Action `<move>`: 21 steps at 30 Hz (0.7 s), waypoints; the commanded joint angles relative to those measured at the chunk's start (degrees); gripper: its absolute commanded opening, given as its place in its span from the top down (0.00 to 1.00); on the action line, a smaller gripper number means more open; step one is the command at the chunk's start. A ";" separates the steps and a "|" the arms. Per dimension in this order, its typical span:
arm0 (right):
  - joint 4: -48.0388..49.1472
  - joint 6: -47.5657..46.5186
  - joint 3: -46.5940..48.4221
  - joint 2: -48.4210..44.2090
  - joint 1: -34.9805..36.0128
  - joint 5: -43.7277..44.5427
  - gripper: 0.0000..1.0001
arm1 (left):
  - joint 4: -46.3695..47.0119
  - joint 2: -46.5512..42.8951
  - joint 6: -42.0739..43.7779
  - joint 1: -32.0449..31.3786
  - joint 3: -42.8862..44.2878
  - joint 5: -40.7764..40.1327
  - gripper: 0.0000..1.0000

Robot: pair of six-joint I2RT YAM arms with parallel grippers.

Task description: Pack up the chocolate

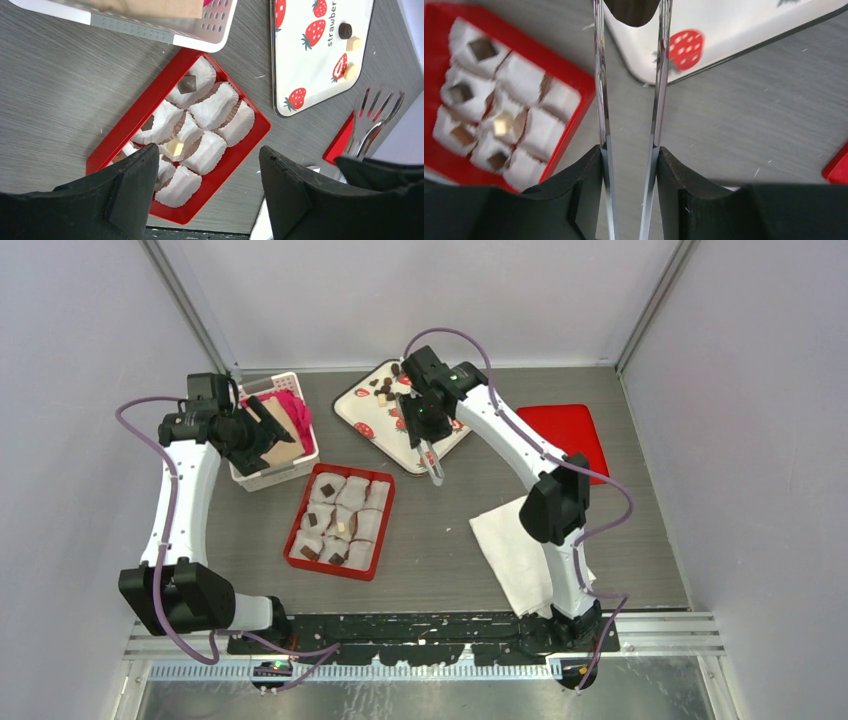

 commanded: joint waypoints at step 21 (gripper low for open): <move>-4.94 1.66 1.93 6.59 17.55 -5.05 0.94 | 1.02 -2.14 1.06 0.42 -0.40 0.47 0.26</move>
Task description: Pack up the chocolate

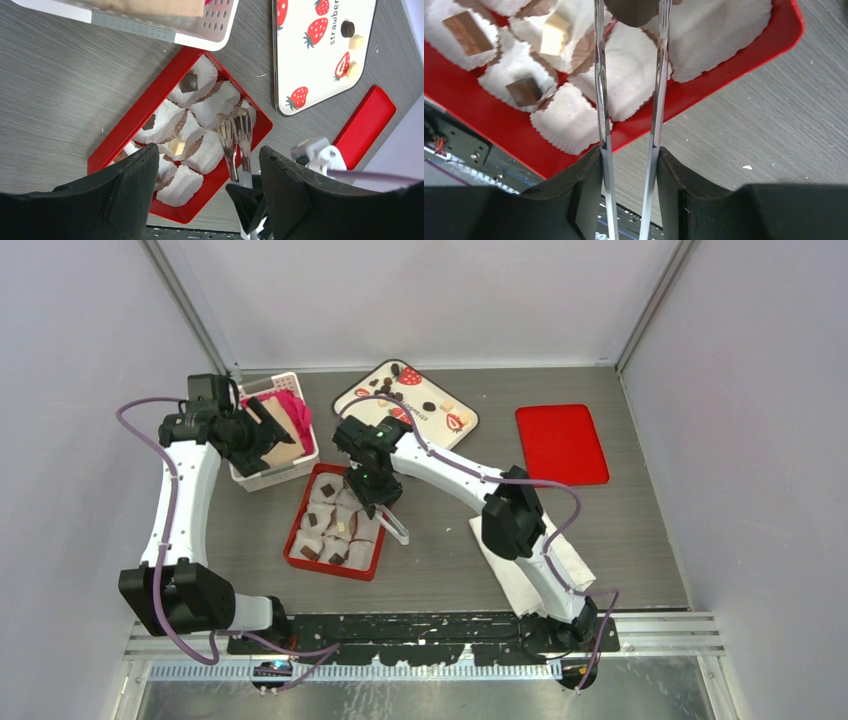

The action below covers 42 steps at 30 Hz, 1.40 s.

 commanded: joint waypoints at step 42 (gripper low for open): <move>-4.64 -0.22 11.00 5.43 -0.47 0.95 0.52 | 1.50 1.17 1.99 1.87 2.11 1.48 0.26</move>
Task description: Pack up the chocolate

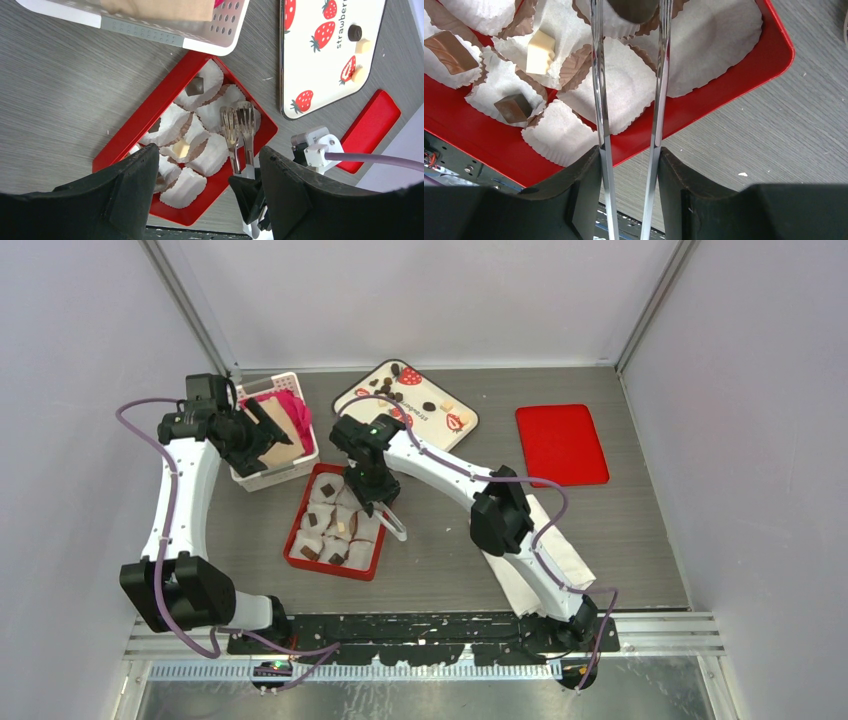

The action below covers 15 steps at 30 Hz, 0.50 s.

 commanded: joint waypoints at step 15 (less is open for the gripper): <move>-0.77 -0.51 5.32 -4.19 -0.03 0.69 0.59 | 1.57 -0.69 0.64 0.75 1.61 1.24 0.26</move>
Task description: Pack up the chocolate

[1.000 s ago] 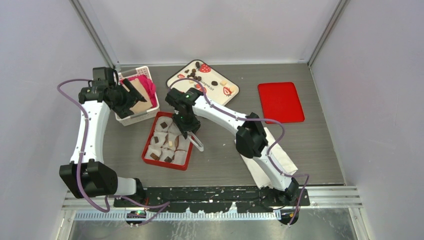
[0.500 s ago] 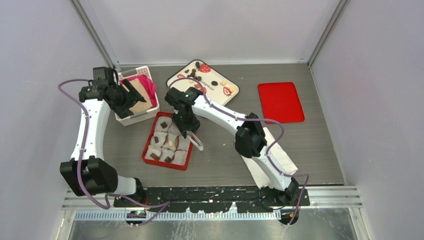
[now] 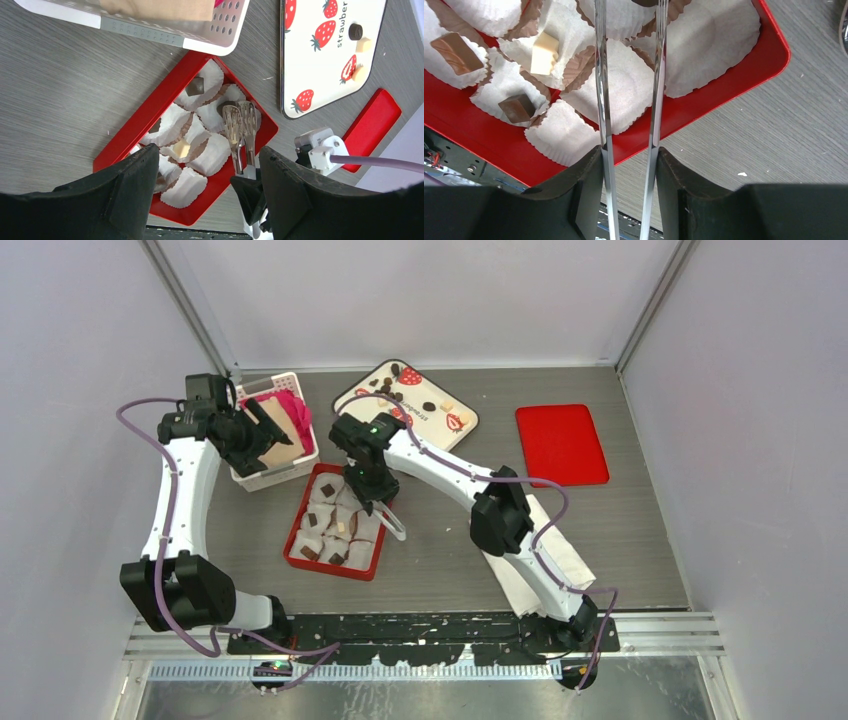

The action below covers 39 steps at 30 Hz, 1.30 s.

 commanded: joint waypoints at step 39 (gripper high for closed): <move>4.42 2.71 -8.59 -9.15 -29.63 11.01 0.68 | 1.39 1.97 0.85 0.73 3.91 1.26 0.26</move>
